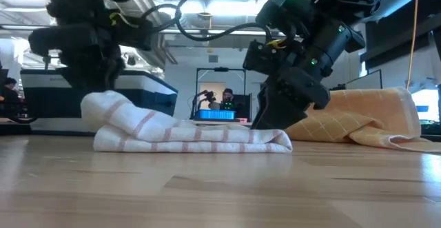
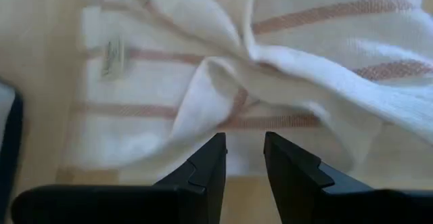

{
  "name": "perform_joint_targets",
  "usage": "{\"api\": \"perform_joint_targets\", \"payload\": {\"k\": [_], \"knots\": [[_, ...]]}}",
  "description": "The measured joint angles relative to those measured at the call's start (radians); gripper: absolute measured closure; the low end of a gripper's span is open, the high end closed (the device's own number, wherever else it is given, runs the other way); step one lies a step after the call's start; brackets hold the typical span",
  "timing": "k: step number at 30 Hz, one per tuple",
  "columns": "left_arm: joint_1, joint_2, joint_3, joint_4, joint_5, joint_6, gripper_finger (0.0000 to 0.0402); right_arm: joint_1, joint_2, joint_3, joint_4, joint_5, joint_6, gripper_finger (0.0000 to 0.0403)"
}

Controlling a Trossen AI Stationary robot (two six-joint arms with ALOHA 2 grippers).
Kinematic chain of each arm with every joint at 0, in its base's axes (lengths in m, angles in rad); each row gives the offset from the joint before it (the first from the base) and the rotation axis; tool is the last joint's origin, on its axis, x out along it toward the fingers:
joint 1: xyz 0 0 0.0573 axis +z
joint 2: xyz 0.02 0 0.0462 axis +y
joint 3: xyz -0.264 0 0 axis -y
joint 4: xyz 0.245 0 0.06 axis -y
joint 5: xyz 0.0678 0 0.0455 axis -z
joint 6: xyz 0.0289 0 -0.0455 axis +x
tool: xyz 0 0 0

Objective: Fold towel
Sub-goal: Fold the white towel

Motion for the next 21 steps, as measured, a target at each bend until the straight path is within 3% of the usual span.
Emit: {"api": "perform_joint_targets", "payload": {"k": [3, 9, 12, 21], "knots": [[-0.023, -0.034, 0.04, 0.035, -0.028, -0.027, 0.0306, 0.0, 0.0, 0.0, 0.0, -0.005, 0.0, 0.0197], [-0.027, -0.049, 0.065, 0.242, -0.263, 0.111, 0.0306, 0.0, 0.0, -0.001, 0.0, -0.005, 0.0, 0.0197], [0.017, -0.021, 0.033, 0.348, -0.238, 0.186, 0.0306, 0.0, 0.0, -0.001, 0.0, -0.005, 0.0, 0.0197], [0.106, 0.136, 0.011, 0.453, -0.124, 0.322, 0.0306, 0.0, 0.0, -0.002, -0.001, -0.005, 0.0, 0.0197]]}}
